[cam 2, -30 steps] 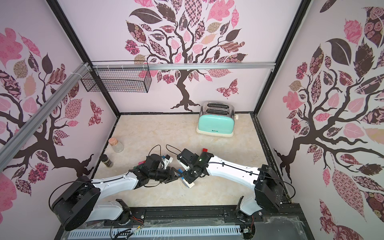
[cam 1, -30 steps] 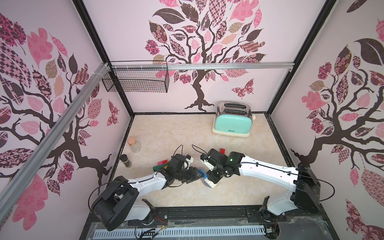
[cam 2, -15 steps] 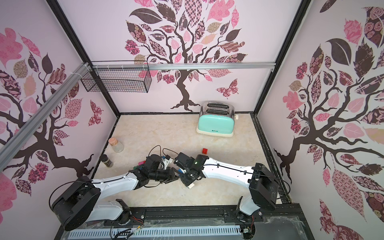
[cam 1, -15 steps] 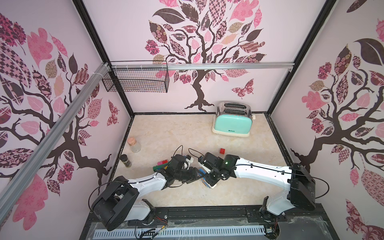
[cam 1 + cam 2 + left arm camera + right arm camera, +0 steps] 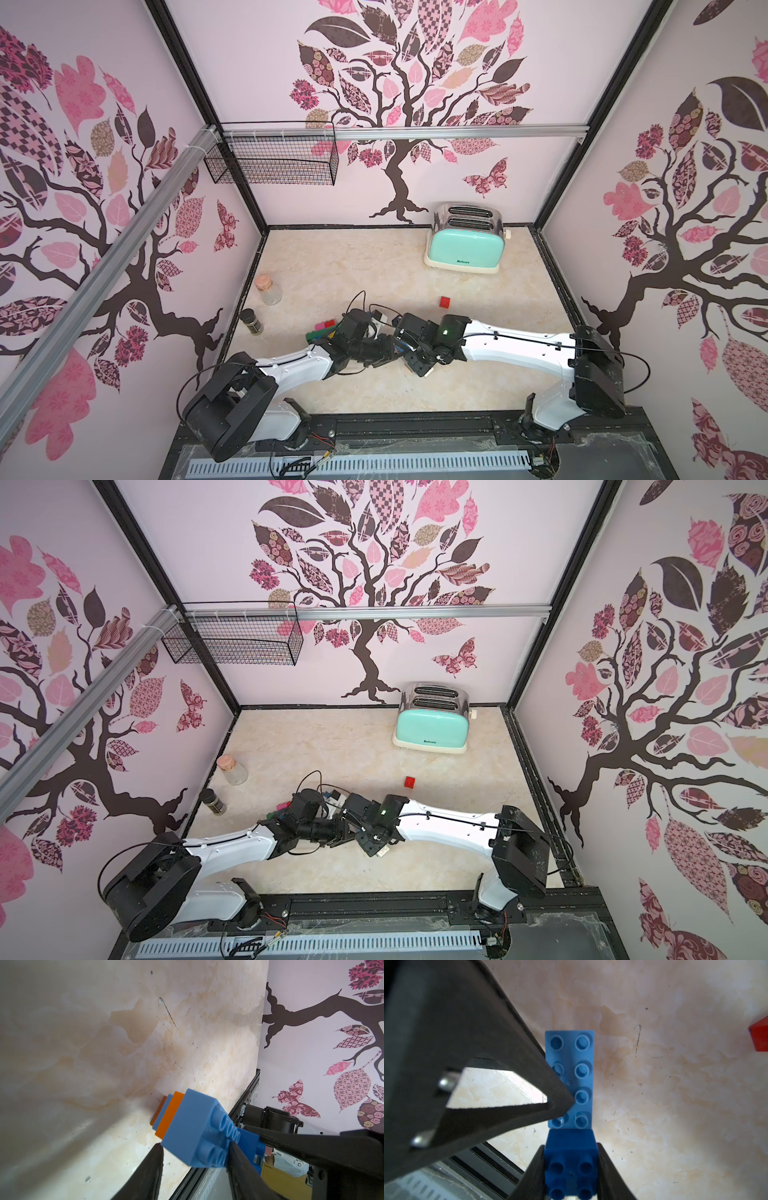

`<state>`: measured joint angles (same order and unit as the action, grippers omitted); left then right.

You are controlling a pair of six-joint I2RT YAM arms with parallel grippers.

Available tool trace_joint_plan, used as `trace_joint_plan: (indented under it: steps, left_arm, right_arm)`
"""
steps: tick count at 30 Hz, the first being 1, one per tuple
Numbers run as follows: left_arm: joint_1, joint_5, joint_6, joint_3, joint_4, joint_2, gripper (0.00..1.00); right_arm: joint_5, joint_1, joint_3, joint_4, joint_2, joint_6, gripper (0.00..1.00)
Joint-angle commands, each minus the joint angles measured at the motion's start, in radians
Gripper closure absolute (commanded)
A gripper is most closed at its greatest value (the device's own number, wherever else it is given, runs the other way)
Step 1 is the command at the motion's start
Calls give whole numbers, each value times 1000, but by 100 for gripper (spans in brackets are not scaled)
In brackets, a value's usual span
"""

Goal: Assemble a heart with lego
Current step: Assemble the lego brick with the lego brick.

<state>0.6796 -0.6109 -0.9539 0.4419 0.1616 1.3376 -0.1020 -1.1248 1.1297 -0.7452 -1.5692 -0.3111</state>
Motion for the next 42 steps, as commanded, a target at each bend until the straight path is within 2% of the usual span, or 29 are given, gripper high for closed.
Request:
trace_joint_plan:
  steps: [1,4,9,16,27,29,36,42]
  left_arm:
    - [5,30,3,-15,-78,-9,49]
    - [4,23,4,5,-114,-25,48]
    - [-2,38,-9,12,-160,-98,47]
    - [-57,45,19,9,-266,-210,47]
    - [-93,42,41,5,-321,-257,47]
    - [-92,40,41,2,-314,-253,47]
    - [-93,44,45,-9,-304,-242,47]
    - [-113,44,44,-14,-312,-276,47]
  right_arm:
    - [41,-12,-50,-75,-71,15,63]
    - [10,-13,-27,-105,-98,16,64]
    - [33,-13,-60,-69,-82,9,65]
    - [53,-12,-134,-13,-47,8,66]
    - [74,32,-13,-38,-3,72,63]
    - [79,36,5,-40,-2,80,61]
    - [98,36,63,-34,20,102,43]
    - [83,76,83,-49,53,129,37]
